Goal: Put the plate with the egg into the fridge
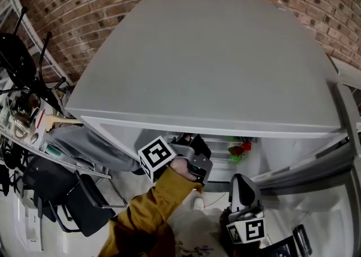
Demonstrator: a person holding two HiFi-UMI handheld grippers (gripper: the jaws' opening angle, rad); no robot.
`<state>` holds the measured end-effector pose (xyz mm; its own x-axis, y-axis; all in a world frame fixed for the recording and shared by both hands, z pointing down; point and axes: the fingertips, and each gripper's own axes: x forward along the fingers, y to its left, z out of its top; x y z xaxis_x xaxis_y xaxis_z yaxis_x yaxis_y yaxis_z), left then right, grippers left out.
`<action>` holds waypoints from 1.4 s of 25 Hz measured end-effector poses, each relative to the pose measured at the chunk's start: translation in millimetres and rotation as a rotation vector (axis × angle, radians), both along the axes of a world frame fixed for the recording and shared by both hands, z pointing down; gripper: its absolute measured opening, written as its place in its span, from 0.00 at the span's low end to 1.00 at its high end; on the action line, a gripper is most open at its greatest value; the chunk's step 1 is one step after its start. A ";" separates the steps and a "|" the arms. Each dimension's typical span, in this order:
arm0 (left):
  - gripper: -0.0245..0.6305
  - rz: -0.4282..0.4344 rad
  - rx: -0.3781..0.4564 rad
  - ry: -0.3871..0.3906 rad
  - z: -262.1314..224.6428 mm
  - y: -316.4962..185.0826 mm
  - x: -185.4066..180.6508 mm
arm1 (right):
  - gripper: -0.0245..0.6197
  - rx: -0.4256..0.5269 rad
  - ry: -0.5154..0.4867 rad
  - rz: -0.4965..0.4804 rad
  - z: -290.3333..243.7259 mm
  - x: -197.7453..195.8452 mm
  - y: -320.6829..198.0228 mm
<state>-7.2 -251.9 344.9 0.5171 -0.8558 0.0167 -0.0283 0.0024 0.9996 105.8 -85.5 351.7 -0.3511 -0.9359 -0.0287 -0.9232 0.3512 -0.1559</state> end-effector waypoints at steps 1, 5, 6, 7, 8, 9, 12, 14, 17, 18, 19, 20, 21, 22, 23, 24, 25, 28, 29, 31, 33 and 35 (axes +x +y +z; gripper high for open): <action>0.11 0.002 0.000 -0.001 -0.5 -0.3 0.8 | 0.05 -0.001 -0.001 0.000 0.0 0.2 0.2; 0.07 0.009 -0.001 0.006 -1.2 -2.1 5.5 | 0.05 0.009 0.000 0.004 -1.0 2.5 0.5; 0.07 0.010 -0.001 0.010 -1.0 -2.7 6.7 | 0.05 0.010 0.000 0.004 -1.3 2.7 0.5; 0.07 0.012 -0.002 0.008 -0.1 -3.4 7.3 | 0.05 0.010 -0.002 0.003 -1.6 2.7 0.5; 0.07 0.013 -0.004 0.004 0.9 -4.0 7.6 | 0.05 0.010 -0.002 0.002 -1.7 2.8 0.5; 0.07 0.015 -0.005 0.002 1.2 -4.6 7.8 | 0.05 0.009 -0.001 0.002 -1.6 2.8 0.4; 0.07 0.017 0.001 0.015 -2.5 -7.1 9.9 | 0.05 0.007 0.004 0.005 -0.8 3.7 -0.4; 0.07 0.018 0.006 0.030 -5.1 -8.9 12.4 | 0.05 0.007 0.012 0.009 0.0 5.4 -0.8; 0.07 0.023 0.001 0.028 -3.5 -11.4 14.7 | 0.05 0.006 0.009 0.012 0.0 6.4 -1.1; 0.07 0.025 -0.002 0.022 -2.2 -12.0 14.7 | 0.05 0.006 0.007 0.013 -0.4 6.3 -1.2; 0.07 0.028 -0.004 0.018 -1.3 -12.5 14.9 | 0.05 0.006 0.007 0.013 -0.7 6.3 -1.2; 0.07 0.030 -0.005 0.017 -0.5 -13.0 15.5 | 0.05 0.005 0.009 0.014 -0.7 6.3 -1.2; 0.07 0.033 -0.007 0.012 0.7 -13.5 16.1 | 0.05 0.005 0.011 0.015 -0.4 6.5 -1.3; 0.07 0.036 -0.010 0.005 2.2 -14.1 16.8 | 0.05 0.006 0.014 0.017 0.0 6.8 -1.6; 0.07 0.039 -0.013 0.002 3.5 -14.9 17.5 | 0.05 0.008 0.016 0.019 0.3 7.1 -2.0; 0.07 0.041 -0.015 0.002 4.9 -15.9 18.0 | 0.05 0.008 0.017 0.020 0.5 7.1 -2.3; 0.07 0.042 -0.017 0.005 6.6 -17.0 18.1 | 0.05 0.006 0.014 0.020 0.5 6.8 -2.6; 0.07 0.044 -0.013 0.015 9.0 -19.9 18.4 | 0.05 0.007 0.008 0.021 -0.2 6.2 -3.4; 0.07 0.049 -0.011 0.018 8.6 -20.2 19.4 | 0.05 0.008 0.009 0.022 -0.3 5.9 -3.7; 0.07 0.068 0.003 0.024 6.9 -20.4 22.2 | 0.05 0.006 0.015 0.024 0.4 4.8 -4.0; 0.07 0.082 0.036 0.022 2.9 -20.1 24.1 | 0.05 0.007 0.026 0.027 1.5 4.8 -4.5; 0.07 0.078 0.059 0.016 -0.5 -20.5 23.1 | 0.05 0.008 0.025 0.027 1.2 4.4 -5.7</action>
<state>15.9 -272.5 344.4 0.5819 -0.8122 -0.0412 -0.0103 -0.0580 0.9983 110.2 -91.2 352.9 -0.3261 -0.9449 -0.0277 -0.9361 0.3268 -0.1302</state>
